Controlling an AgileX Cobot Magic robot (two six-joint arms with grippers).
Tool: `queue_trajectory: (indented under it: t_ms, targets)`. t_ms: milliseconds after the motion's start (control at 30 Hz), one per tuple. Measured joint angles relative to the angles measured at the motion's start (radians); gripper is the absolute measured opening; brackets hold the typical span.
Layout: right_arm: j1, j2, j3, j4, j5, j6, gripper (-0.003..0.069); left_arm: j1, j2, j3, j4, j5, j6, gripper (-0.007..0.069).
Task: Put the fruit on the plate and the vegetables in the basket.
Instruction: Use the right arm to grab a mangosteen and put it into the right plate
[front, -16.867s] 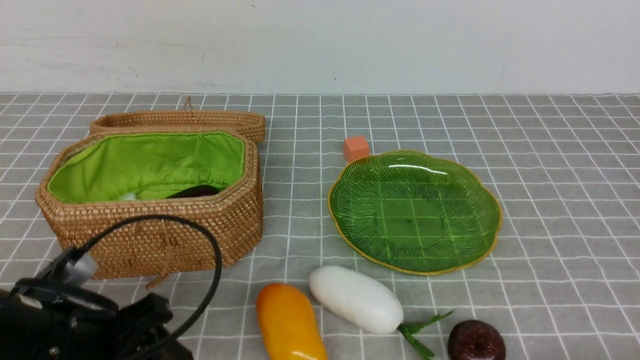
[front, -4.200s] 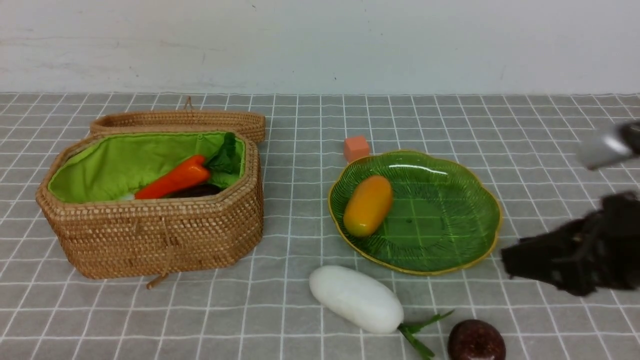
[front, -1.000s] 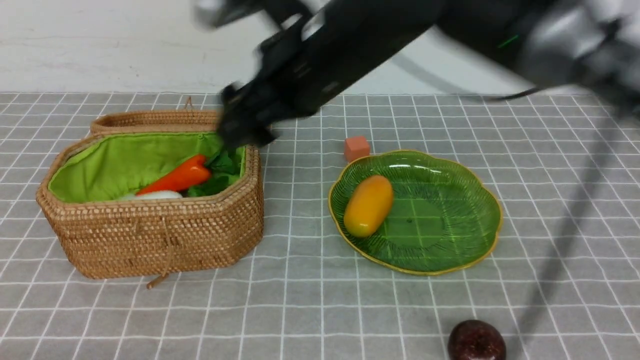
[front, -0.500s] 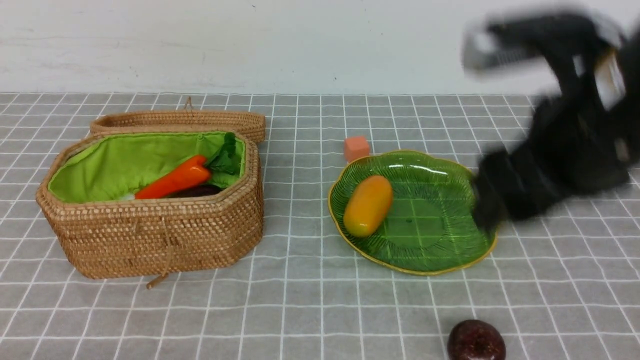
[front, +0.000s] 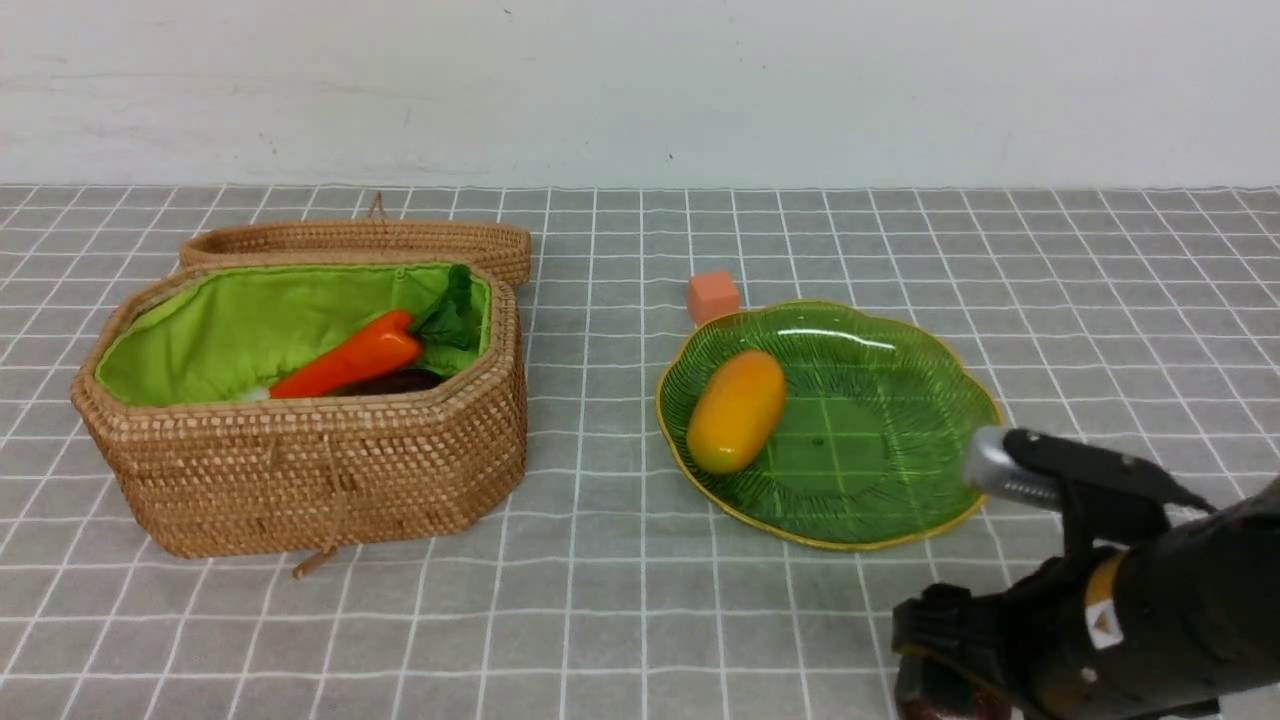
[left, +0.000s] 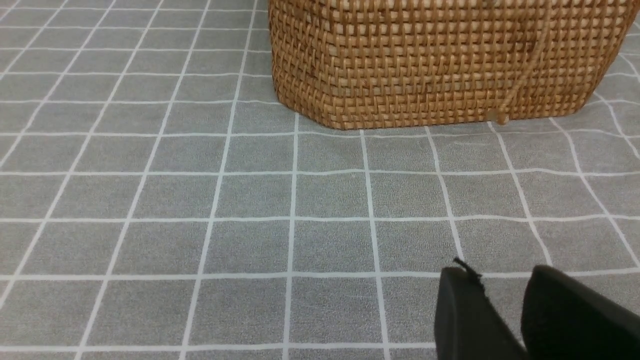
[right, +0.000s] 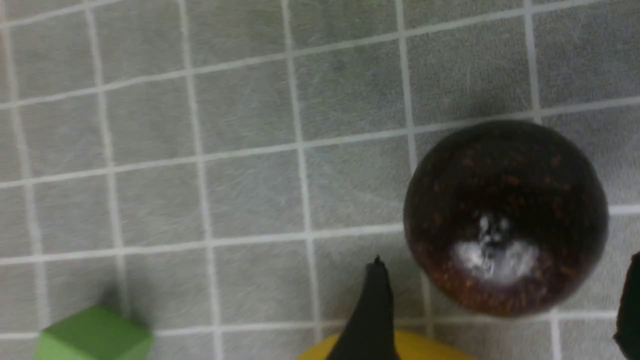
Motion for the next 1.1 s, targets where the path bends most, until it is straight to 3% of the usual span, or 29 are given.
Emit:
queue_trajectory:
  t_ms: [533, 767, 900, 1100]
  targets:
    - [0.0, 0.127, -0.003, -0.077, -0.063, -0.01, 0.0548, 0.0, 0.0, 0.0, 0.0, 0.0, 0.0, 0.0197]
    - [-0.003, 0.073, -0.092, -0.075, 0.043, -0.085, 0.0548, 0.0, 0.0, 0.0, 0.0, 0.0, 0.0, 0.0203]
    - [-0.061, 0.081, -0.27, -0.072, 0.131, -0.177, 0.0548, 0.0, 0.0, 0.0, 0.0, 0.0, 0.0, 0.0205]
    - [-0.177, 0.179, -0.437, -0.072, 0.07, -0.237, 0.0548, 0.0, 0.0, 0.0, 0.0, 0.0, 0.0, 0.0212]
